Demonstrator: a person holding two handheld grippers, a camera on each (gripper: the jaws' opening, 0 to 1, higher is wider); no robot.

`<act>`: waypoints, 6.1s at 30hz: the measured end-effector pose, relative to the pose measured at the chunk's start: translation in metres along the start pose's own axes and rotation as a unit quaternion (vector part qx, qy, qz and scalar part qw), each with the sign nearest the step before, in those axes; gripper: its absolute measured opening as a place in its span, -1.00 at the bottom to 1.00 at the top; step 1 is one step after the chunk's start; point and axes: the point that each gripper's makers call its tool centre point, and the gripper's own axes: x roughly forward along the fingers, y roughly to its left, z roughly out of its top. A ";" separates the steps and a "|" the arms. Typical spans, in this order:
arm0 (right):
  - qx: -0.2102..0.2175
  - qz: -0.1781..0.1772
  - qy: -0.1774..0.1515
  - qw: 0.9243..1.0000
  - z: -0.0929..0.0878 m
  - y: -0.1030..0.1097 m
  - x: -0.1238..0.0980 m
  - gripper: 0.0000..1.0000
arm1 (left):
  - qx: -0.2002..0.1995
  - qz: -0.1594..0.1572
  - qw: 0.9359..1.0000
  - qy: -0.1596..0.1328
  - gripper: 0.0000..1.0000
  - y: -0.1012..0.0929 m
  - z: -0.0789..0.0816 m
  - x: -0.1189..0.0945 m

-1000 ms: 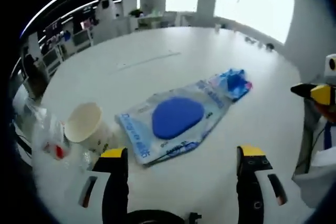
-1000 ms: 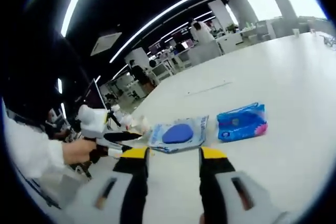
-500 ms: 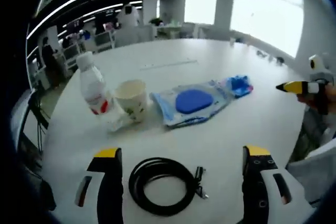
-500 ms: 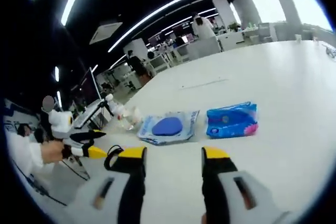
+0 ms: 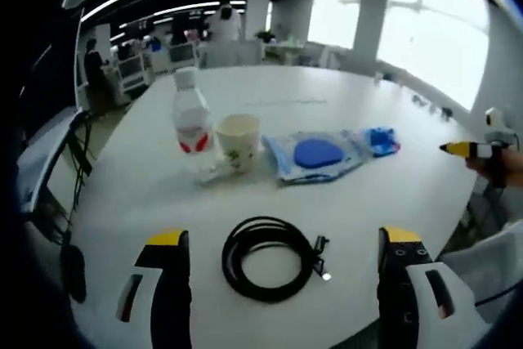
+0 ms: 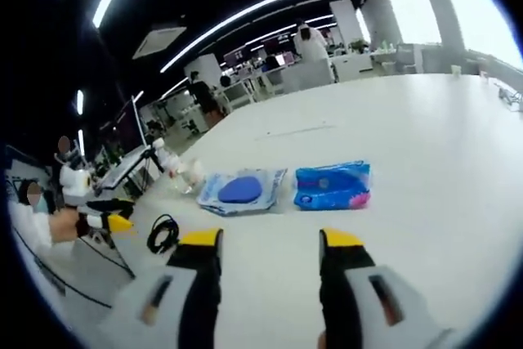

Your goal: Arrange the tabletop items into an orderly group along one side of the table until the central work area is clear of visible clutter.

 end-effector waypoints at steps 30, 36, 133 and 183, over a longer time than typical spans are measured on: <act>0.040 -0.017 0.005 0.999 -0.013 -0.007 -0.010 -0.12 | -0.022 0.030 0.992 0.118 0.83 0.003 -0.054 0.035; 0.047 -0.020 0.007 0.999 -0.018 -0.009 -0.014 -0.13 | -0.035 0.034 0.988 0.147 0.86 0.004 -0.064 0.055; 0.405 0.229 0.023 0.885 -0.006 0.173 0.066 -1.00 | 0.058 -0.142 0.986 -0.068 -1.00 -0.153 0.070 0.002; 0.366 0.179 0.011 0.913 0.012 0.106 0.038 -0.98 | -0.056 -0.079 0.990 -0.104 0.51 -0.117 0.069 -0.015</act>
